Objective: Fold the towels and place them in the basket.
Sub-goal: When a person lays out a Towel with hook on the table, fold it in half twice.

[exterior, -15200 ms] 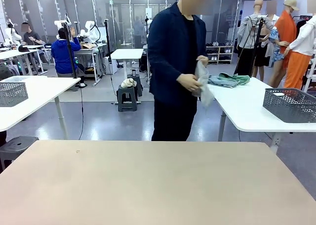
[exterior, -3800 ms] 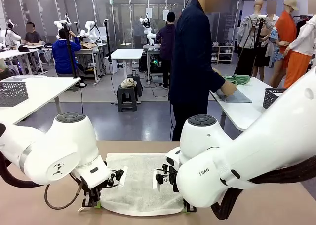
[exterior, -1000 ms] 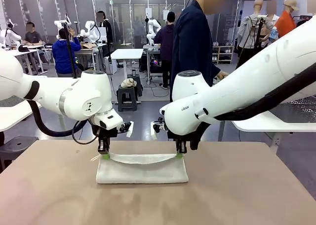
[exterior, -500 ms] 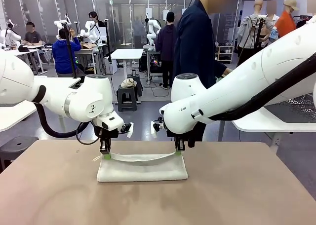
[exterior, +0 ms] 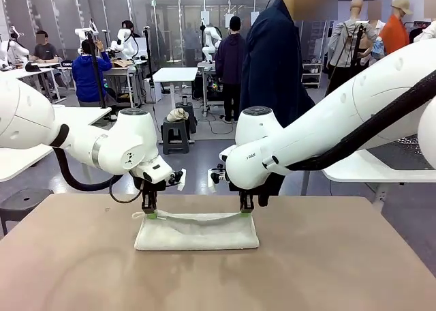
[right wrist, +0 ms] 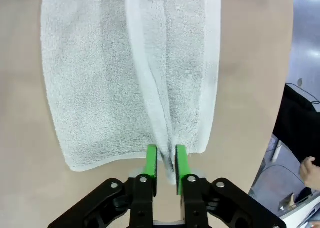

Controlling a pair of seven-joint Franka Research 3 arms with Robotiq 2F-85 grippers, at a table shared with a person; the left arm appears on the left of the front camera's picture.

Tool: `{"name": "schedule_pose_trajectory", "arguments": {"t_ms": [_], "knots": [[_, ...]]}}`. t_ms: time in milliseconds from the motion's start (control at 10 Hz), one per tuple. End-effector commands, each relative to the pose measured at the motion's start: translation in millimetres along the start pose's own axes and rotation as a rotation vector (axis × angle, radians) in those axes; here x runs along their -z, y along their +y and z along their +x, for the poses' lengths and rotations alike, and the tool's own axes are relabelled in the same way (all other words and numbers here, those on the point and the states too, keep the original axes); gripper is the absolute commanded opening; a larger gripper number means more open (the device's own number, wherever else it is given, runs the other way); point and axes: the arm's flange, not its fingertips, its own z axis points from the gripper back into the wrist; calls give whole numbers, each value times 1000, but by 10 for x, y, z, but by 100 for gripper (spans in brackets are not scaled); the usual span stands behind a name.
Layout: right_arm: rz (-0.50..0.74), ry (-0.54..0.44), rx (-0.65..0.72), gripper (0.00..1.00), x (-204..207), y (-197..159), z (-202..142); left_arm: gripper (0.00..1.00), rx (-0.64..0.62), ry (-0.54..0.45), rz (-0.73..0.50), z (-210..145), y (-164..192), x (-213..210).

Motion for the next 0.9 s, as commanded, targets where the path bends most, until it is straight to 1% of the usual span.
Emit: {"name": "schedule_pose_trajectory", "arguments": {"t_ms": [0,100,200,300,400,500,600,700,800], "knots": [[-49,2,10,24,-29,-1,-4,42,-9,1,63,-11,-16,-84],[-66,7,9,61,-54,-12,-8,57,-14,0,83,-15,-18,-120],[-95,2,12,44,-108,-18,-12,60,-19,-5,108,-27,-31,-174],[-108,-6,21,44,-217,-7,-7,60,-17,-10,119,-42,-49,-231],[-90,-14,59,44,-401,45,2,60,-30,-30,104,-70,-91,-393],[-48,-11,111,44,-610,112,-8,60,-23,-35,65,-134,-125,-585],[-22,4,181,44,-975,234,-31,60,-17,-58,30,-244,-155,-808],[-21,32,247,44,-1178,291,-42,60,-20,-91,25,-382,-209,-1058],[-39,58,339,44,-1467,397,-39,60,-32,-142,18,-578,-287,-1331]]}}
